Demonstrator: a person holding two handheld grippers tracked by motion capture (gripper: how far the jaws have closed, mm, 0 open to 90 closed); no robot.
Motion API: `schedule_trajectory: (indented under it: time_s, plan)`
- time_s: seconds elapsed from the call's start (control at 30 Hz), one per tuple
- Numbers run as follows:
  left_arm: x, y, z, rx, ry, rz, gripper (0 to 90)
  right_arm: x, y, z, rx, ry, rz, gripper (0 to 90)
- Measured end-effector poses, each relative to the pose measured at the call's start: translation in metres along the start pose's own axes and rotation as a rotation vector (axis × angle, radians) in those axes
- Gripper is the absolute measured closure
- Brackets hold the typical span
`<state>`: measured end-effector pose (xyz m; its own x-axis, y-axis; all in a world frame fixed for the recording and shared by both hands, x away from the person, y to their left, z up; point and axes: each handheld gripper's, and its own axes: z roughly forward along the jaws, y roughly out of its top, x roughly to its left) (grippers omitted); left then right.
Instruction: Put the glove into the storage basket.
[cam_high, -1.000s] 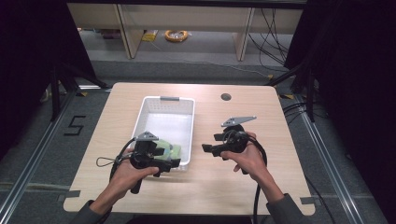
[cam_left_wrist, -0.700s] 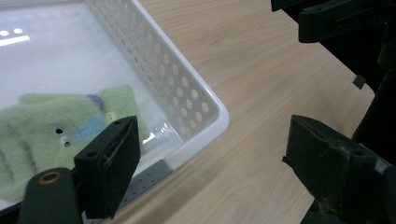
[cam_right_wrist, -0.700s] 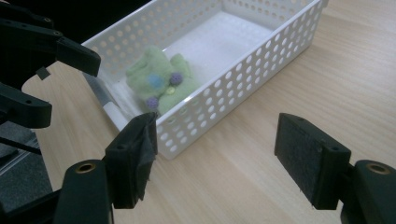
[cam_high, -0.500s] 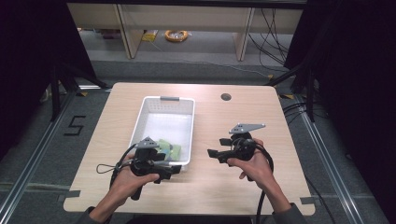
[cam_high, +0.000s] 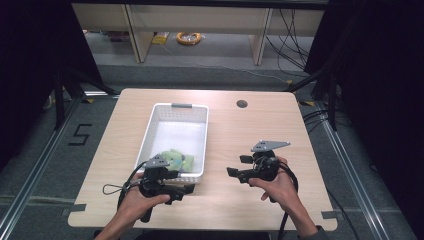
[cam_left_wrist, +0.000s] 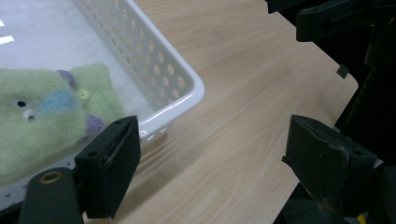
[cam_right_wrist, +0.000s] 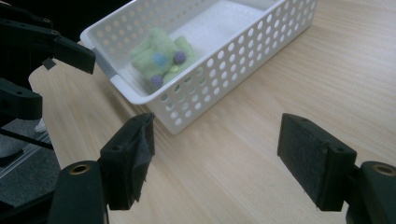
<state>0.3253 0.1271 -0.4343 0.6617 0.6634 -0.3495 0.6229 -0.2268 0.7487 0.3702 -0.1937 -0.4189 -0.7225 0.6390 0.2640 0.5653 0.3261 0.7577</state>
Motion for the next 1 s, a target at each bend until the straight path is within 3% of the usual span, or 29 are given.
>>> schedule_trajectory:
  time_s: [0.07,0.1,0.13,0.3,0.37,0.4,0.5,0.53,0.57,0.67,0.9,0.93,1.0]
  plan:
    - [-0.001,-0.004,0.0,0.002,-0.001,0.003,17.8,0.001,-0.005,-0.001,0.006,-0.003,0.015,28.5]
    - [-0.001,-0.004,0.0,0.002,-0.001,0.003,17.8,0.0,-0.006,-0.001,0.007,-0.002,-0.017,28.4]
    - [-0.001,-0.004,0.0,0.002,-0.007,-0.002,17.8,0.0,-0.006,-0.001,0.007,-0.002,-0.017,28.4]
    - [-0.002,-0.009,0.001,-0.001,-0.019,0.006,17.8,0.001,-0.013,-0.003,-0.006,-0.006,0.012,27.8]
    - [-0.003,-0.011,0.0,0.001,-0.016,0.01,17.8,0.0,-0.018,-0.003,-0.013,-0.016,-0.013,27.5]
    - [-0.003,-0.011,0.0,0.001,-0.016,0.01,17.8,0.002,-0.02,-0.003,0.002,0.01,0.027,27.4]
    - [-0.005,-0.013,0.0,0.001,-0.017,0.02,17.8,-0.001,-0.022,-0.003,0.003,0.01,0.02,27.2]
    - [-0.006,-0.014,0.001,-0.003,-0.016,0.014,17.8,0.001,-0.024,-0.004,0.007,0.007,0.039,27.2]
    - [-0.007,-0.014,0.0,0.0,-0.014,0.021,17.7,-0.002,-0.025,-0.004,-0.002,-0.003,-0.001,27.2]
    - [-0.009,-0.016,0.0,0.001,-0.017,0.03,17.8,-0.001,-0.029,-0.006,-0.001,0.01,0.039,26.7]
    - [-0.014,-0.024,0.002,-0.001,0.006,0.05,17.8,-0.001,-0.037,-0.01,-0.014,-0.004,0.033,26.4]
    - [-0.013,-0.025,0.003,0.008,-0.003,0.052,17.8,-0.003,-0.039,-0.01,-0.013,0.011,0.016,26.3]
    - [-0.013,-0.028,0.003,0.012,-0.001,0.054,17.8,0.0,-0.044,-0.011,0.0,0.016,0.054,26.1]
